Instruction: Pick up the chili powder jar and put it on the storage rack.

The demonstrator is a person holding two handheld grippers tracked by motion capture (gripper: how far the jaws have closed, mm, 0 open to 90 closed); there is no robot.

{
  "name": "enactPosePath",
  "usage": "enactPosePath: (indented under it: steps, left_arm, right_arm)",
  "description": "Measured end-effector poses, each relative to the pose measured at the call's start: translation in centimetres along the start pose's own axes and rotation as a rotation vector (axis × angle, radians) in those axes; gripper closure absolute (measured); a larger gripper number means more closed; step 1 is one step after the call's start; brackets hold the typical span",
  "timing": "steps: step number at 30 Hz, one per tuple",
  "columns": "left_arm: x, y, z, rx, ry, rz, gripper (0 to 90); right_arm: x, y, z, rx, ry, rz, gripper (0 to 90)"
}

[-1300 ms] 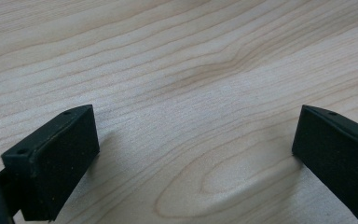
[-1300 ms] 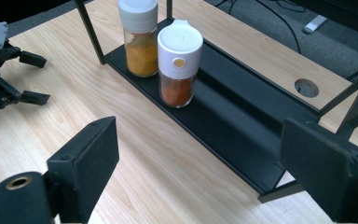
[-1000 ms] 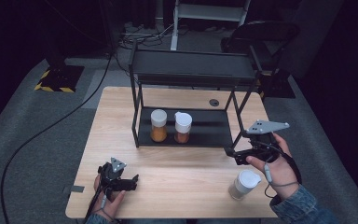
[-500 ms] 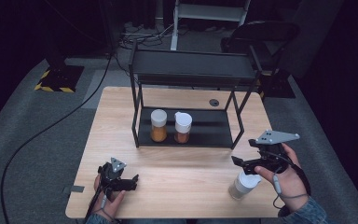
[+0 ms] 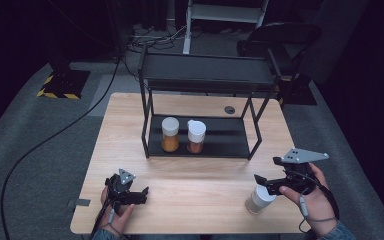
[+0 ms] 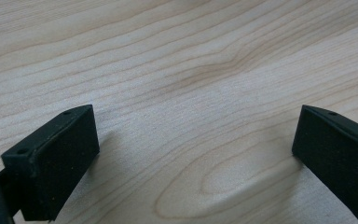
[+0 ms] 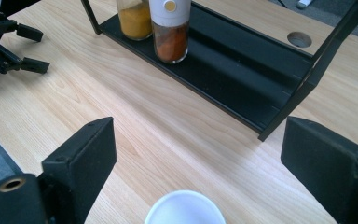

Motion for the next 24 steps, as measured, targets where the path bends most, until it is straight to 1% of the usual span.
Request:
enactPosePath:
  steps: [8, 14, 18, 24]
  left_arm:
    - [0.0, 0.0, 0.0, 0.000, 0.000, 0.000, 0.4]
    - [0.0, 0.0, 0.0, 0.000, 0.000, 0.000, 0.4]
    - [0.0, 0.0, 0.0, 0.000, 0.000, -0.001, 0.4]
    - [0.0, 0.0, 0.0, 0.000, 0.000, 0.000, 0.4]
  right_arm:
    - [1.0, 0.3, 0.2, -0.003, 0.007, 0.004, 10.1]
    - [1.9, 0.3, 0.3, -0.003, 0.005, 0.019, 10.1]
    - [2.4, 0.5, 0.4, 0.000, 0.009, 0.020, 10.1]
    - [3.6, 0.6, 0.8, 0.002, 0.015, 0.037, 10.0]
Point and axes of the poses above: each handheld gripper's, and its own axes: z roughly forward along the jaws, x roughly out of its underside, y roughly to its left, the point moved 2 cm from there along z, roughly forward along the jaws, and after that the axes turned 13 degrees about -z, right-handed, at the moved point
